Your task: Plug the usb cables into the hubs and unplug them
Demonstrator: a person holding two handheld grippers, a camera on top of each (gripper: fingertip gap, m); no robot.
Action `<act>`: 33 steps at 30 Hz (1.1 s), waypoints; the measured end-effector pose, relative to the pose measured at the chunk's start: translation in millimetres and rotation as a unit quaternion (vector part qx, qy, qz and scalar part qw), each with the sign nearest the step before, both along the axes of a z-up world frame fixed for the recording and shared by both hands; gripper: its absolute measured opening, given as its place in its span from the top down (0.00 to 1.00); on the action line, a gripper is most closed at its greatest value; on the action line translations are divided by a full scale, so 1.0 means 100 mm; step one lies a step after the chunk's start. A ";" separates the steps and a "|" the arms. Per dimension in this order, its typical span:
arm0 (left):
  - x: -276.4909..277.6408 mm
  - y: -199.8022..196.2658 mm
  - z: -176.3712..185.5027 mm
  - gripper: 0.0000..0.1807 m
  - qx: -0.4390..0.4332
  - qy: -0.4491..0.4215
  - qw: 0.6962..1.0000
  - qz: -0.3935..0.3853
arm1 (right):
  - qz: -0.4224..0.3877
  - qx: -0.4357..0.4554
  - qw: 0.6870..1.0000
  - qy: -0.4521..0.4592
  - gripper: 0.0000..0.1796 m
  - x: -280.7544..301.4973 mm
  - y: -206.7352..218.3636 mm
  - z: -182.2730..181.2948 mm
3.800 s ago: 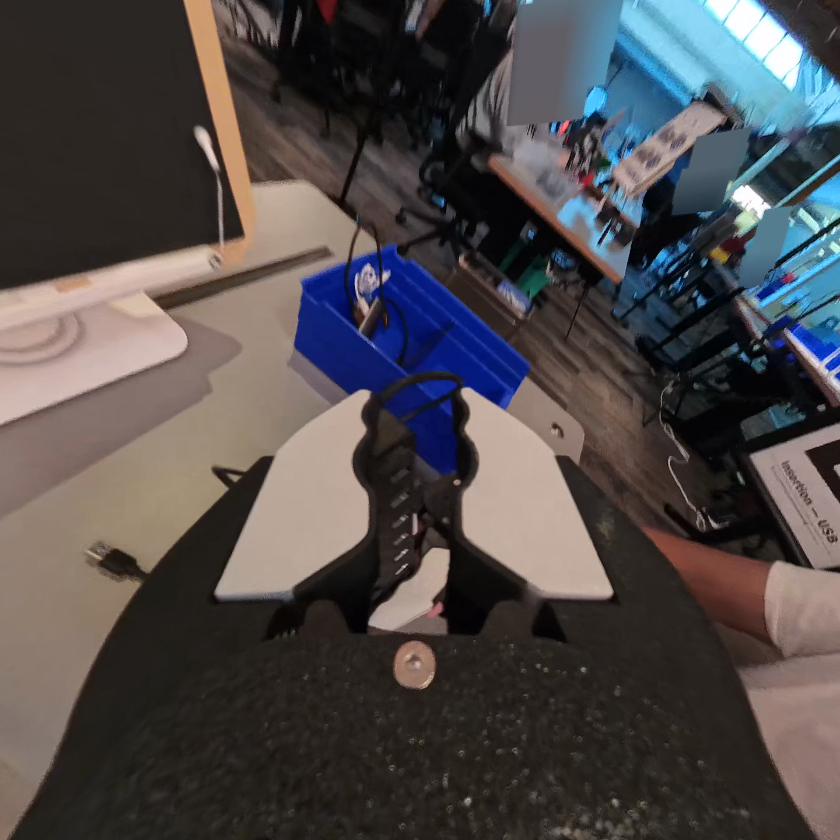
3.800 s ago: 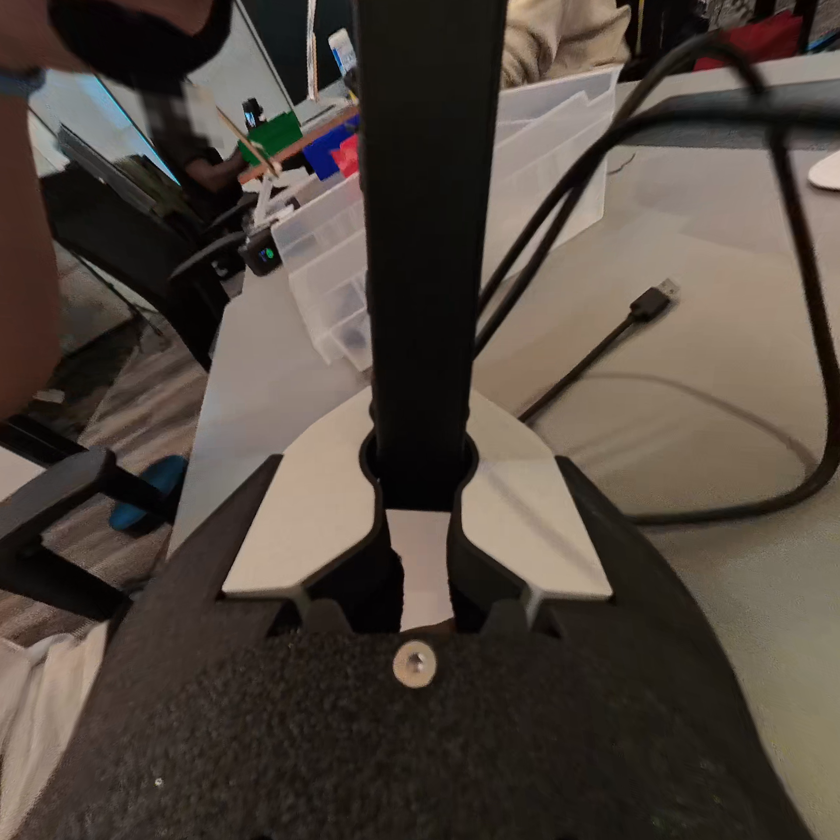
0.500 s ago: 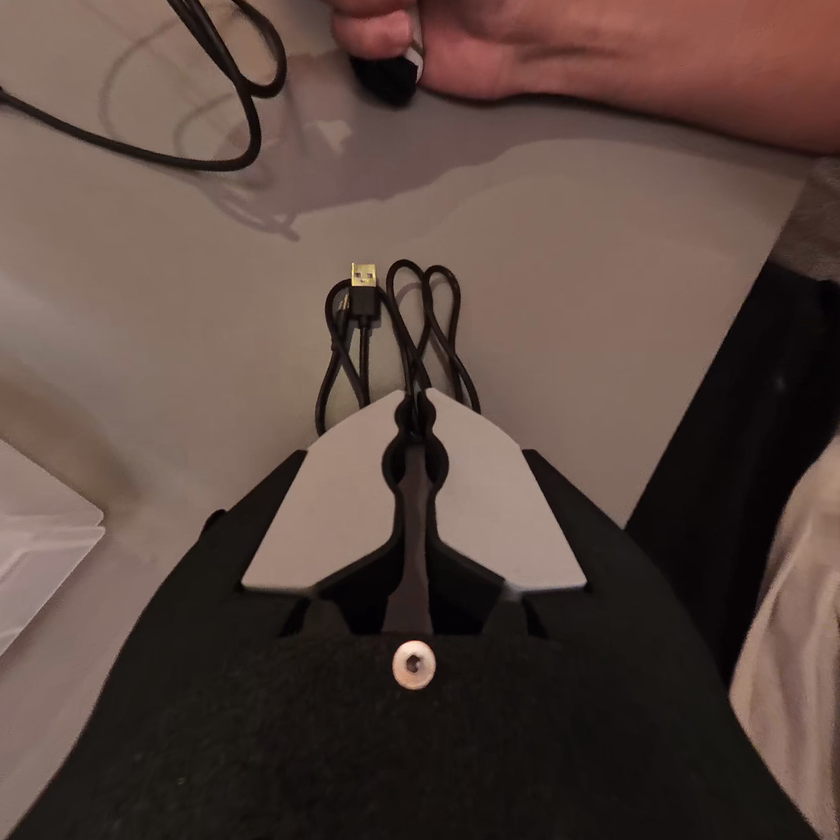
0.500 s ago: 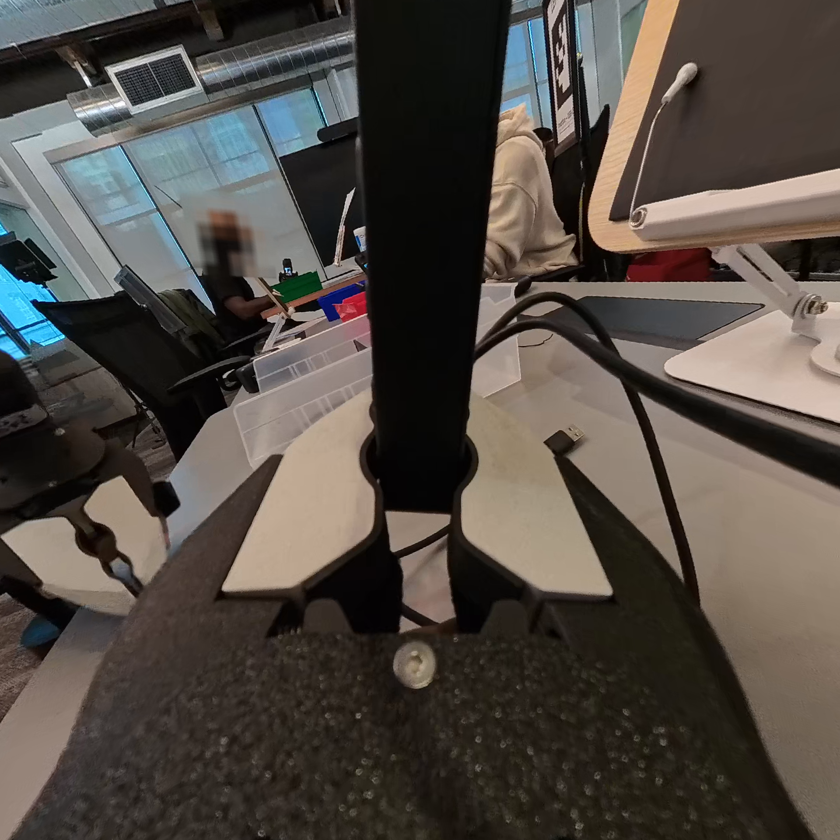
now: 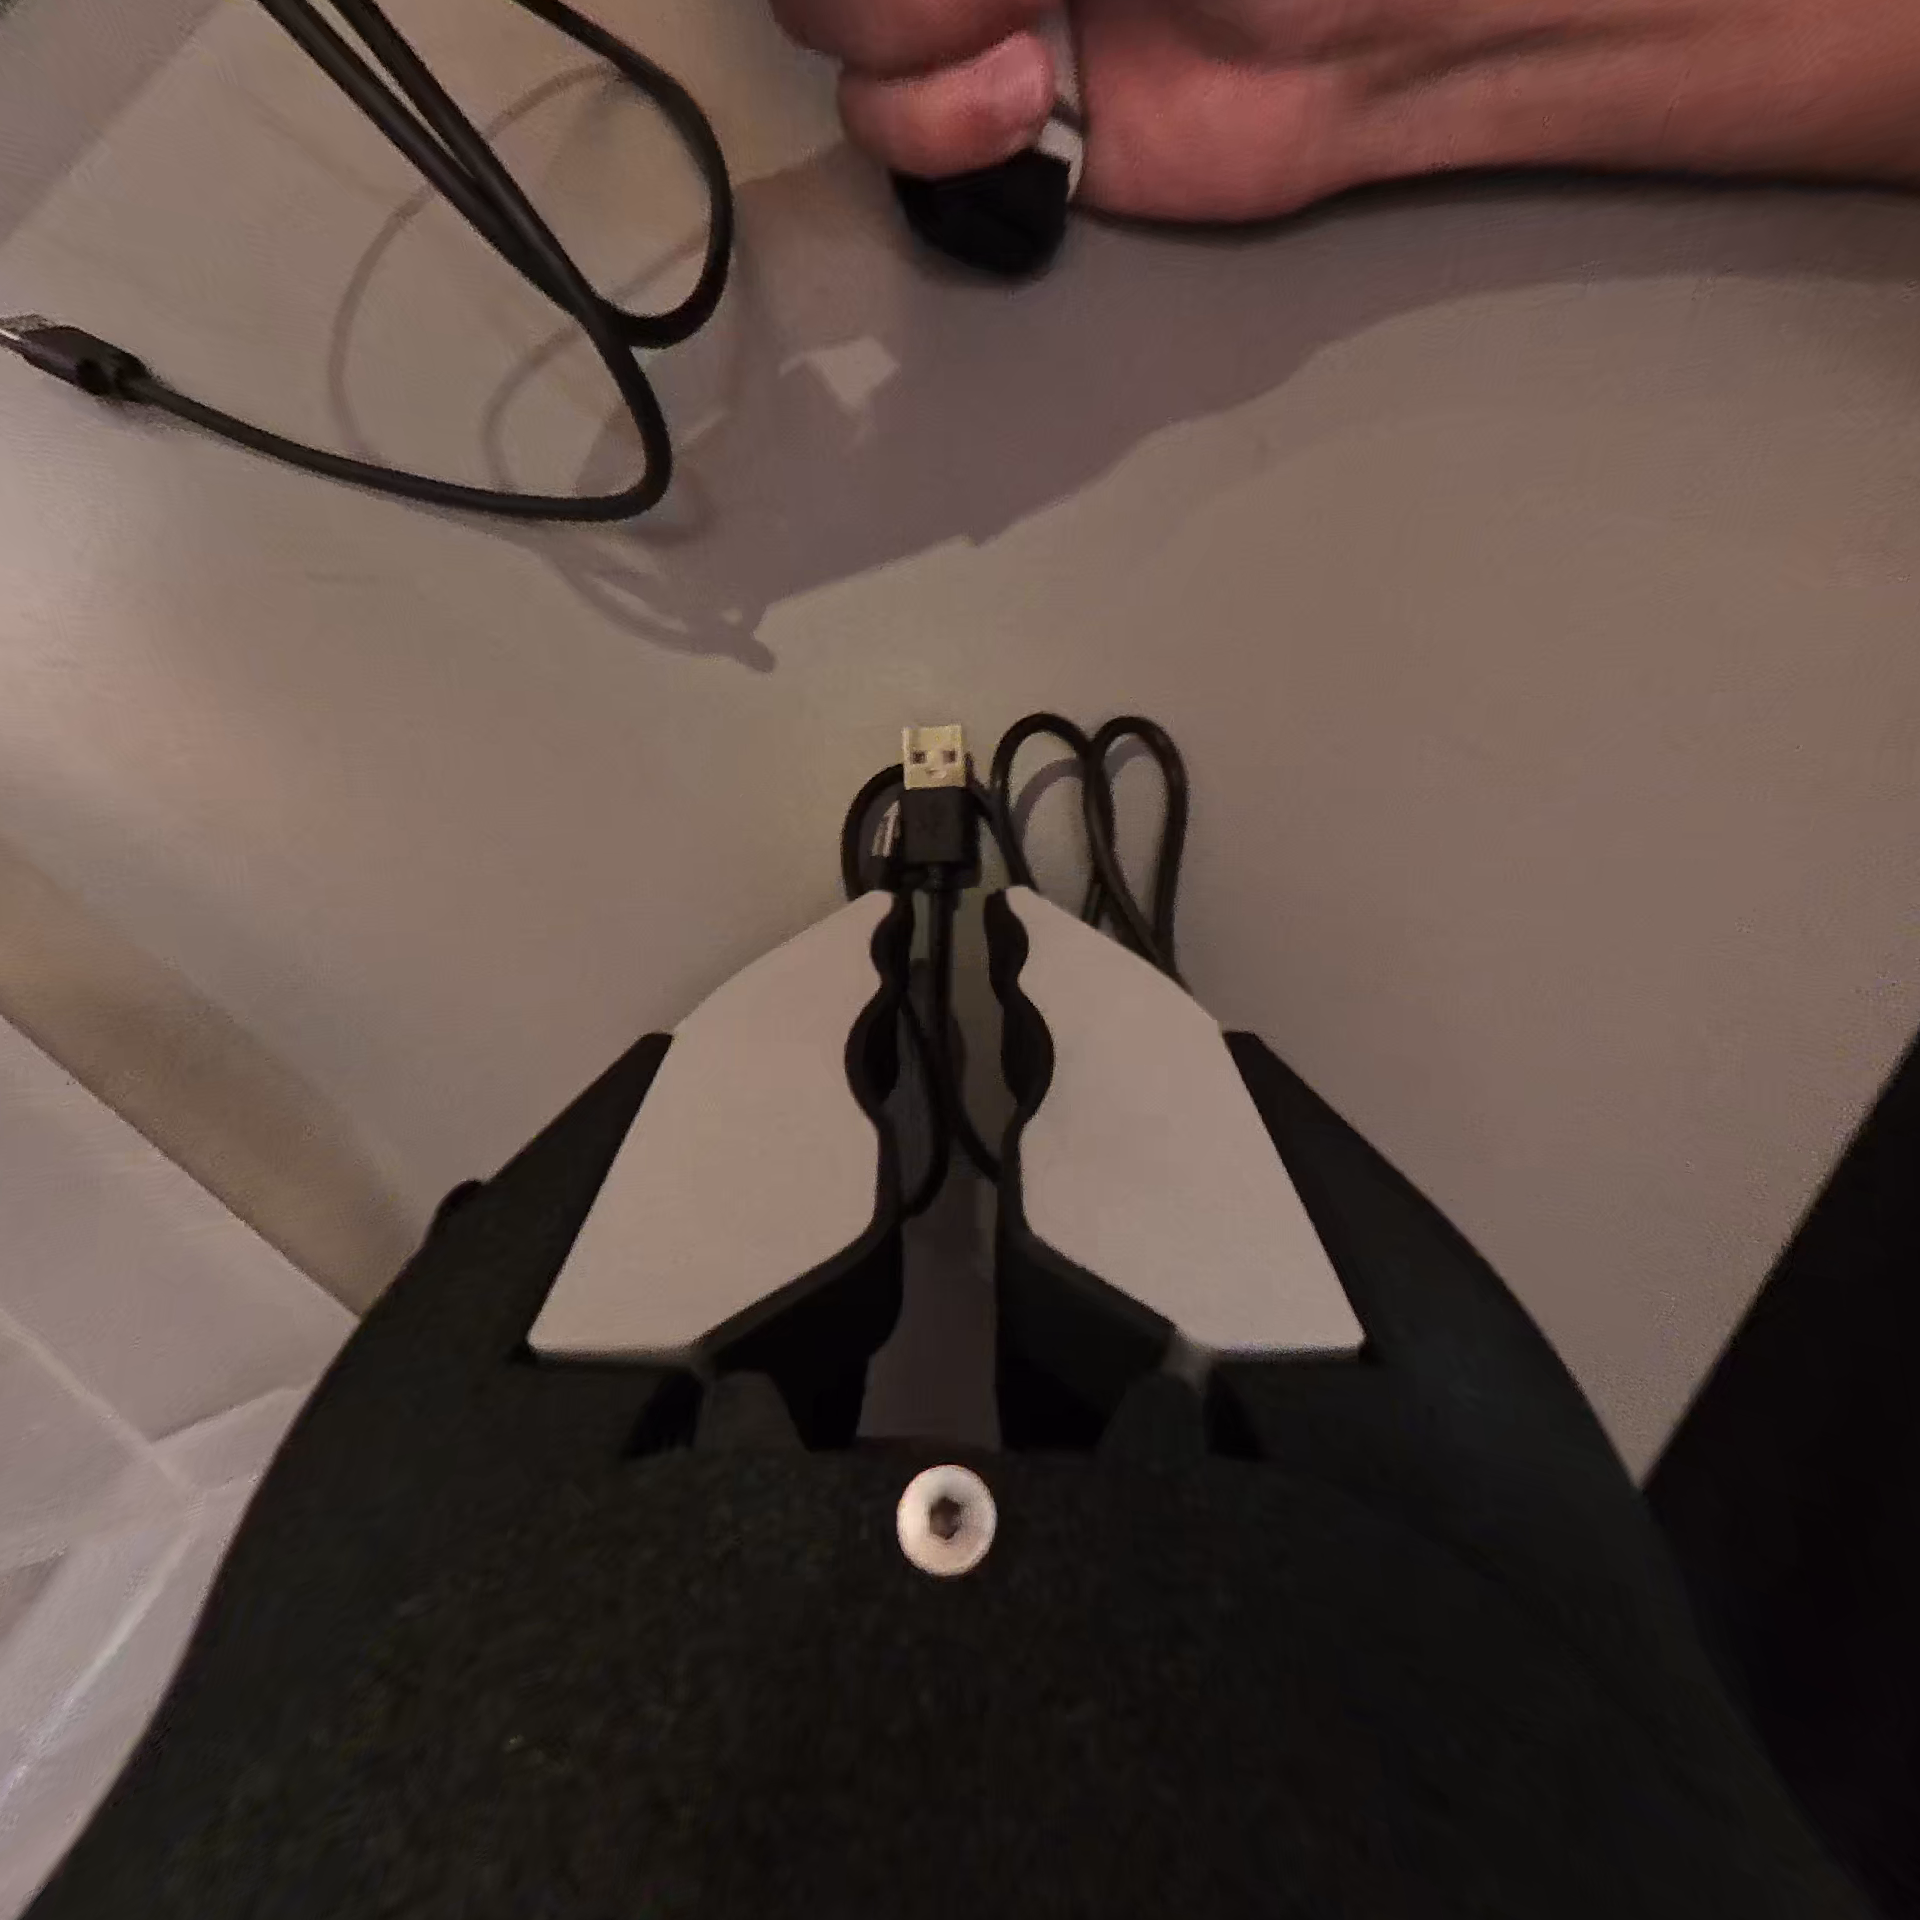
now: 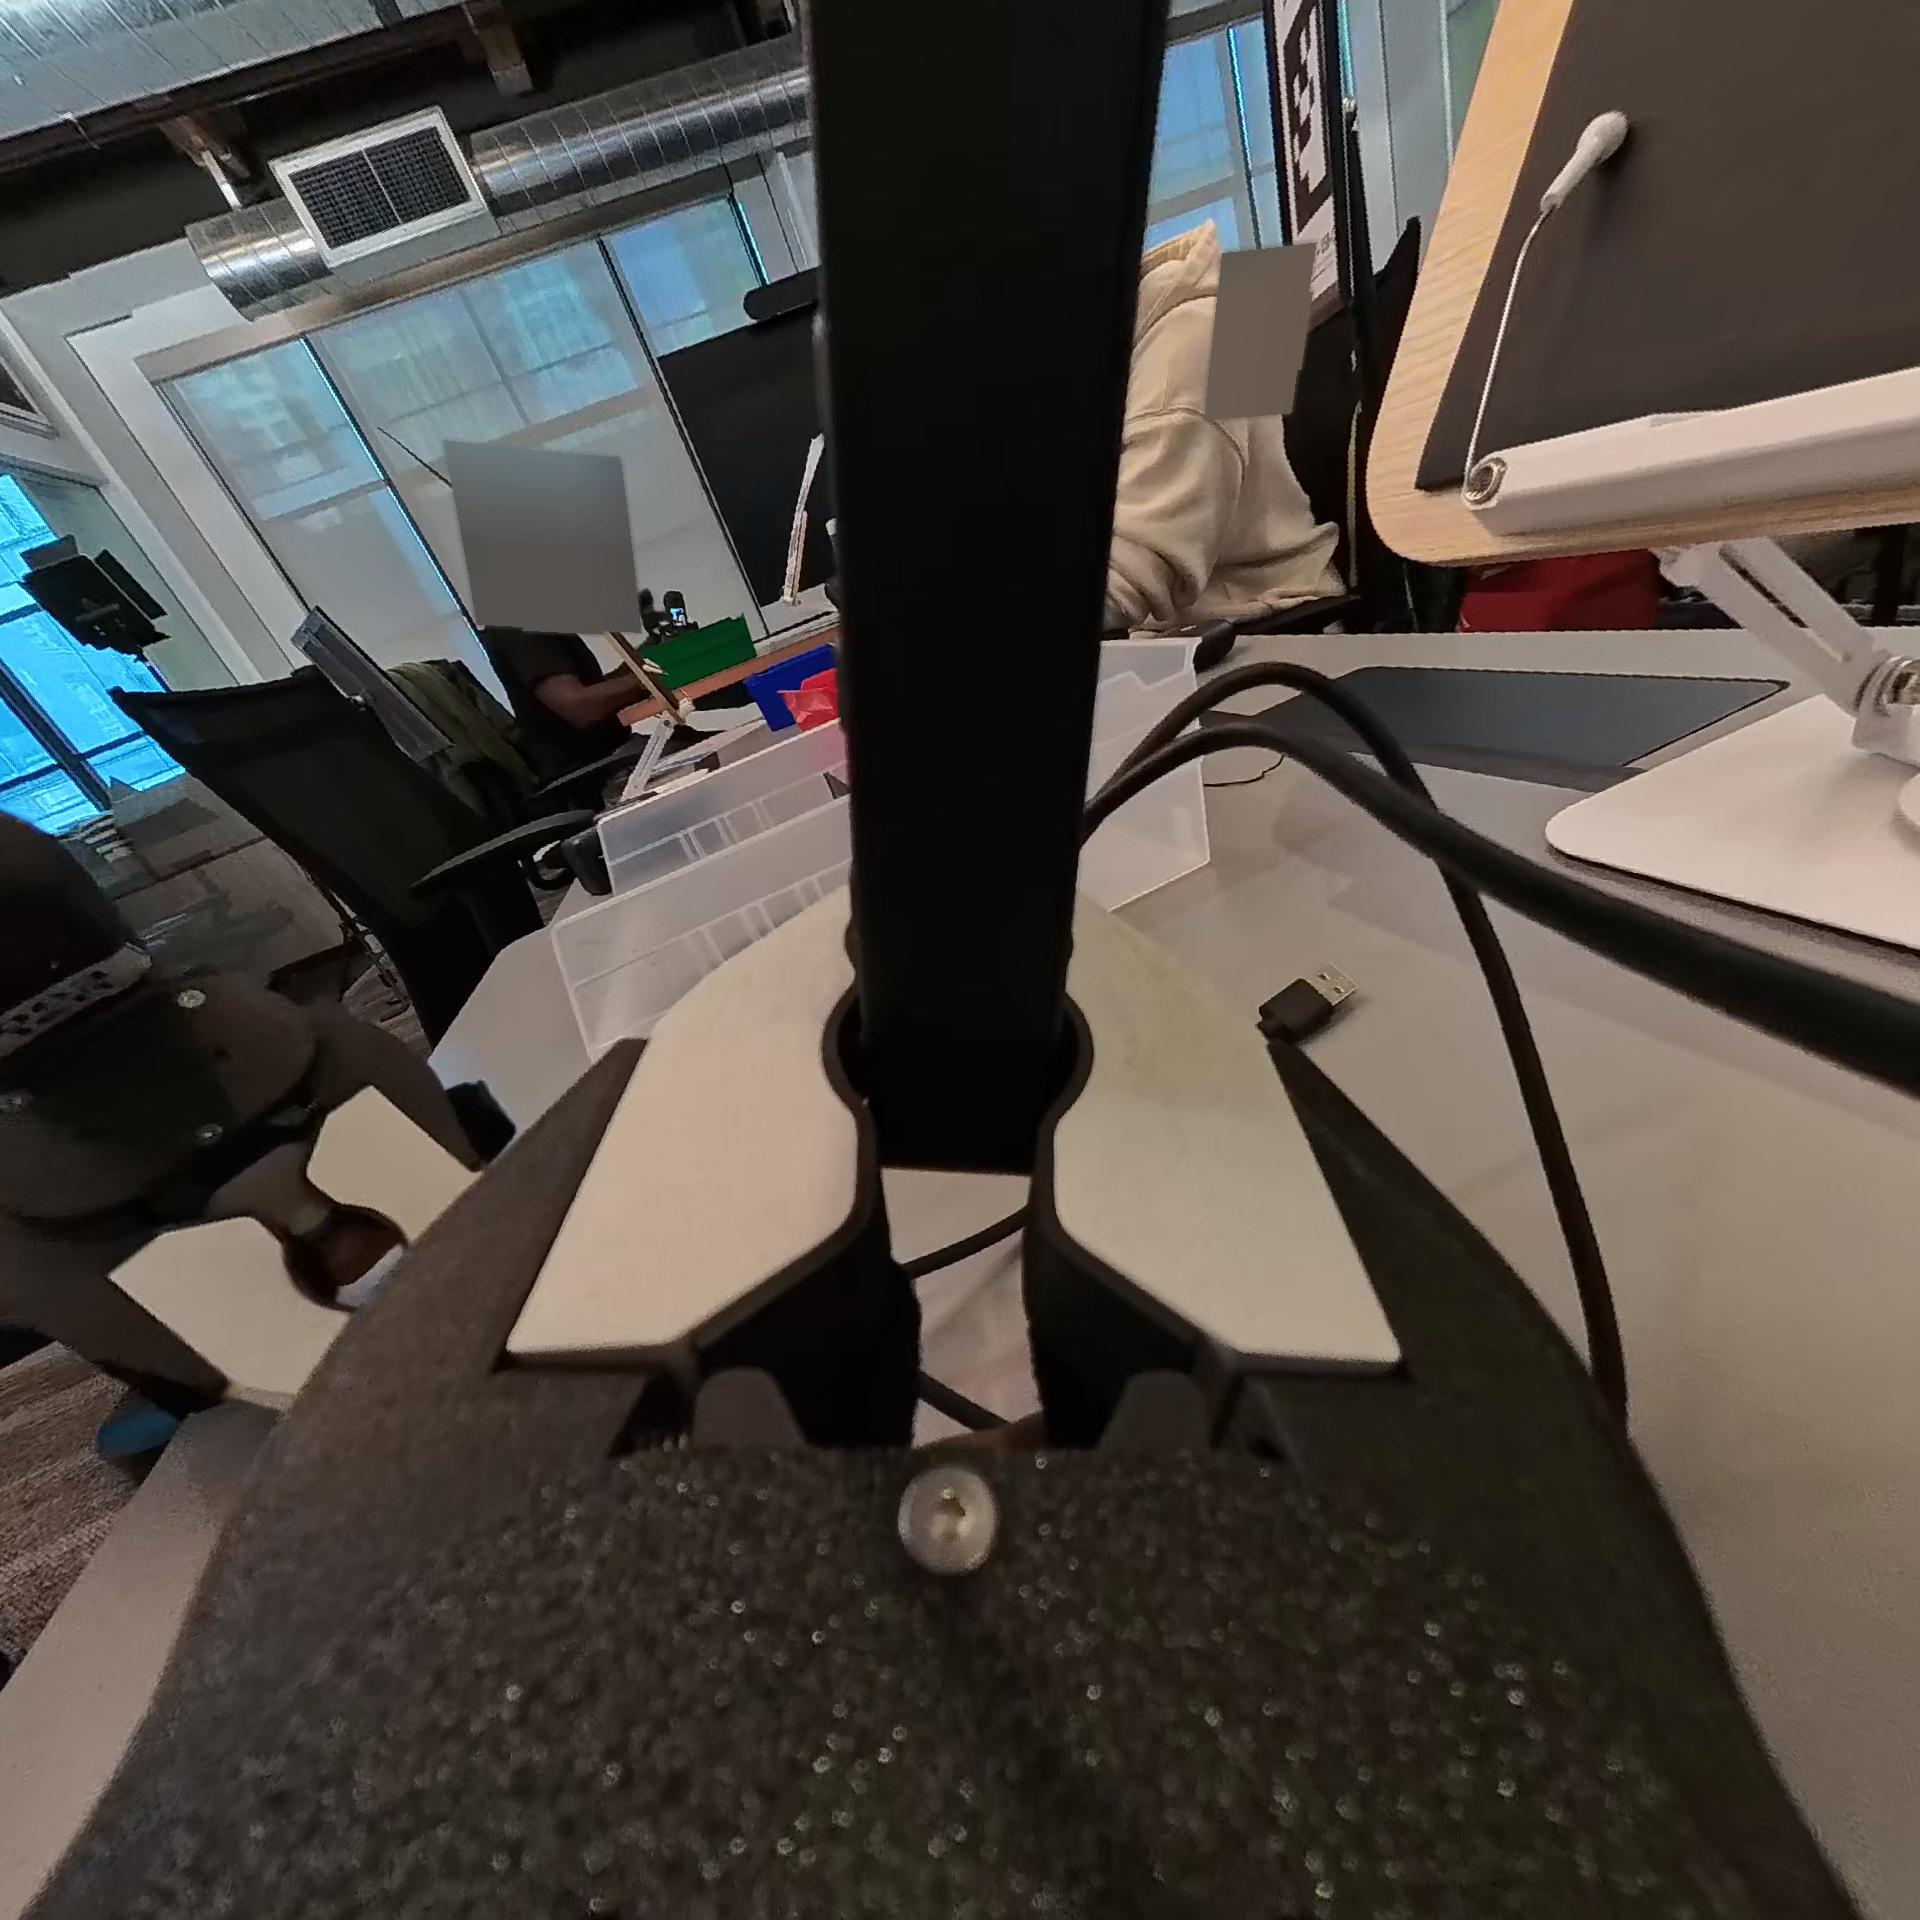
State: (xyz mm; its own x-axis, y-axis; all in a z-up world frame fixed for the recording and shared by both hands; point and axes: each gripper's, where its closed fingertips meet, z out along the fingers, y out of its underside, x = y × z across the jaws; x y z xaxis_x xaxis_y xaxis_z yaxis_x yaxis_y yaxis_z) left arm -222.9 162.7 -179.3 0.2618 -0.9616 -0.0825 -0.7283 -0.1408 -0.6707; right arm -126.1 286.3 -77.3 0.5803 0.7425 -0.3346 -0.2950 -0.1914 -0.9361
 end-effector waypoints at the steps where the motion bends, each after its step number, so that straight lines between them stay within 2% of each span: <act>1: -0.02 0.03 -0.04 0.92 0.011 0.014 1.000 -0.001 | 0.000 0.000 1.000 0.001 0.85 0.00 0.00 0.00; 13: -0.05 -0.01 -0.02 0.91 0.086 0.040 0.995 -0.033 | 0.005 -0.005 1.000 0.003 0.85 0.00 0.00 -0.01; 24: -0.04 0.09 -0.15 0.98 0.059 0.035 0.997 -0.018 | 0.010 -0.008 1.000 0.007 0.85 -0.01 0.00 -0.01; 33: -0.06 0.07 -0.13 0.98 0.007 0.024 1.000 -0.015 | 0.002 0.006 1.000 -0.011 0.85 -0.03 -0.01 0.00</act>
State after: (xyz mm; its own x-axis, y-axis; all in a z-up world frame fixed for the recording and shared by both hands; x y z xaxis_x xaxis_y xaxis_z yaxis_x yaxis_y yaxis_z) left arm -228.5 169.5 -192.7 0.2292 -0.9673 -0.1085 -0.7633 -0.1094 -0.6368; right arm -128.9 284.8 -77.5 0.5839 0.7489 -0.3133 -0.2738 -0.1817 -0.9445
